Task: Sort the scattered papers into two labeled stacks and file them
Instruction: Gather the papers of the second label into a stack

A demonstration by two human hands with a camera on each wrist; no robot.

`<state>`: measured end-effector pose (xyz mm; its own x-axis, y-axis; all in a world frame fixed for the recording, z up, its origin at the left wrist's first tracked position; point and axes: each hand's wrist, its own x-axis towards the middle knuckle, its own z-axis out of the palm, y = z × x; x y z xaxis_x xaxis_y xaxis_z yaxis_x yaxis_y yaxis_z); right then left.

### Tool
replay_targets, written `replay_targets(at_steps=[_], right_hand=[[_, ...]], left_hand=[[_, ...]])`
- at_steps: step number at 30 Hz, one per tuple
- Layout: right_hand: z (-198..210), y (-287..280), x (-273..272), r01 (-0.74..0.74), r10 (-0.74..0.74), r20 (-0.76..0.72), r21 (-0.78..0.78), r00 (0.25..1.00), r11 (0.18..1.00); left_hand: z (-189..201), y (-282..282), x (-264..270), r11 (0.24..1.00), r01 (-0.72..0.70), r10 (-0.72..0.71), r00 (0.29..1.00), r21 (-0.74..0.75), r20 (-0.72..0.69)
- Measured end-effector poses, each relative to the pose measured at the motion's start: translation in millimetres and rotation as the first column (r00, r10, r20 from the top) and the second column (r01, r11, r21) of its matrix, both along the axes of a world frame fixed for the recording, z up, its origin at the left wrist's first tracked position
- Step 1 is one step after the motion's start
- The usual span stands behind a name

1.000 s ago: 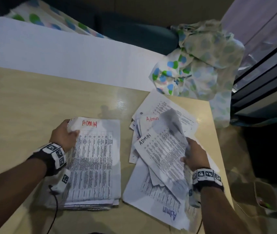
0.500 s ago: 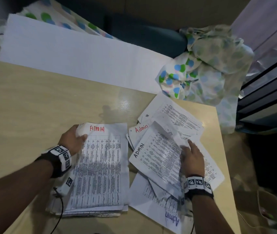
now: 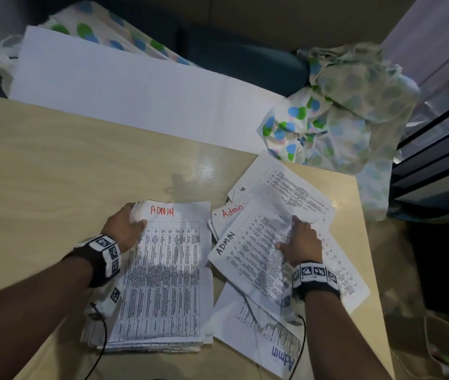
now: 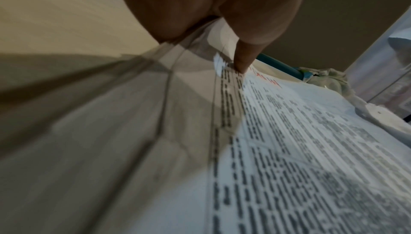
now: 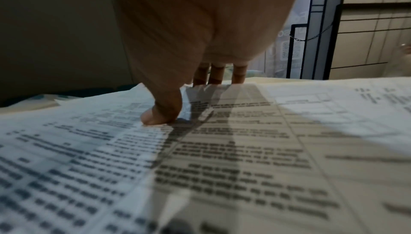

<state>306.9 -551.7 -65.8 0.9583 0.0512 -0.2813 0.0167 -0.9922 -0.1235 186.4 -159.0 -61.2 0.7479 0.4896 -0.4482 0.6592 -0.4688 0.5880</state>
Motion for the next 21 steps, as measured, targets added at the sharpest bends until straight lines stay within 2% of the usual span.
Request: replay_targets(at_steps=[4, 7, 11, 14, 16, 18, 21], right_hand=[[-2.0, 1.6, -11.0, -0.078, 0.078, 0.165, -0.004, 0.983, 0.997], [0.4, 5.6, -21.2, -0.158, 0.147, 0.217, 0.031, 0.965, 0.987], [15.8, 8.4, -17.7, -0.062, 0.032, 0.147, 0.205, 0.989, 0.977], [37.2, 6.9, -1.5, -0.145, 0.093, 0.177, 0.31, 0.98, 0.94], [47.7, 6.1, 8.3, -0.112, 0.059, 0.141, 0.405, 0.988, 0.907], [51.2, 4.9, 14.3, -0.049, -0.005, 0.123, 0.438, 0.992, 0.897], [55.9, 9.6, 17.3, 0.001, -0.13, 0.221, 0.501, 0.967, 0.865]], left_hand=[[1.9, -0.1, -0.4, 1.0, -0.005, 0.005, 1.0, -0.016, -0.001], [2.0, 0.7, -0.1, 1.0, 0.001, -0.001, 1.0, -0.018, 0.002], [3.2, 3.2, -3.7, 0.998, -0.025, 0.027, 0.999, -0.055, 0.034], [5.4, 10.3, -13.0, 0.982, -0.043, 0.071, 0.986, -0.185, 0.148], [6.6, 18.1, -21.4, 0.962, -0.052, 0.108, 0.975, -0.269, 0.195], [8.8, 22.4, -28.4, 0.949, -0.091, 0.158, 0.966, -0.302, 0.203], [6.2, 26.3, -34.4, 0.932, -0.166, 0.235, 0.954, -0.322, 0.188]])
